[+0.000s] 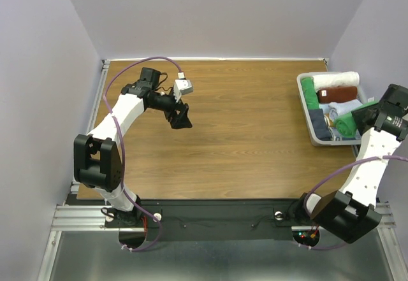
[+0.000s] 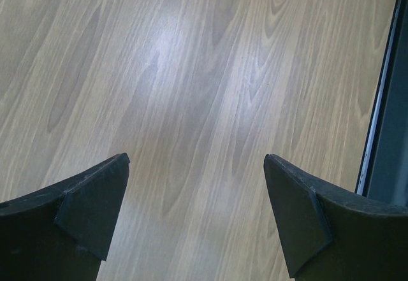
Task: Roll the towels
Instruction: Place the rolled towel into the container
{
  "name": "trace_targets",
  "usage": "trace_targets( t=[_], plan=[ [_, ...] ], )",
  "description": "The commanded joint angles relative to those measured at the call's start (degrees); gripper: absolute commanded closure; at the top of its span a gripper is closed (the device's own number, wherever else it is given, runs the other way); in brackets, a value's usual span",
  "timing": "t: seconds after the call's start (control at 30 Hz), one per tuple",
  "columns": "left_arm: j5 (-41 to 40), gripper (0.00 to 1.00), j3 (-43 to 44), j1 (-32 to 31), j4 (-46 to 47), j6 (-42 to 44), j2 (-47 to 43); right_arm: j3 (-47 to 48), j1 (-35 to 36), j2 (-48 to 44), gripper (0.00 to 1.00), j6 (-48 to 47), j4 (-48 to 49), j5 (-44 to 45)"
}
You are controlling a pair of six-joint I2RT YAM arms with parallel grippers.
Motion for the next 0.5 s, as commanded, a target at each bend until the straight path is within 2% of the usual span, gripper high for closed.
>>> trace_targets(
  t=[0.0, 0.47],
  plan=[
    [2.03, 0.01, 0.65, -0.55, 0.22, -0.67, -0.80, -1.31, -2.19, 0.61, 0.99, 1.32, -2.65, 4.23],
    [2.29, 0.01, 0.03, -0.64, -0.04, -0.67, -0.45, 1.50, -3.86, 11.16, 1.00, 4.04, -1.95, 9.68]
  ],
)
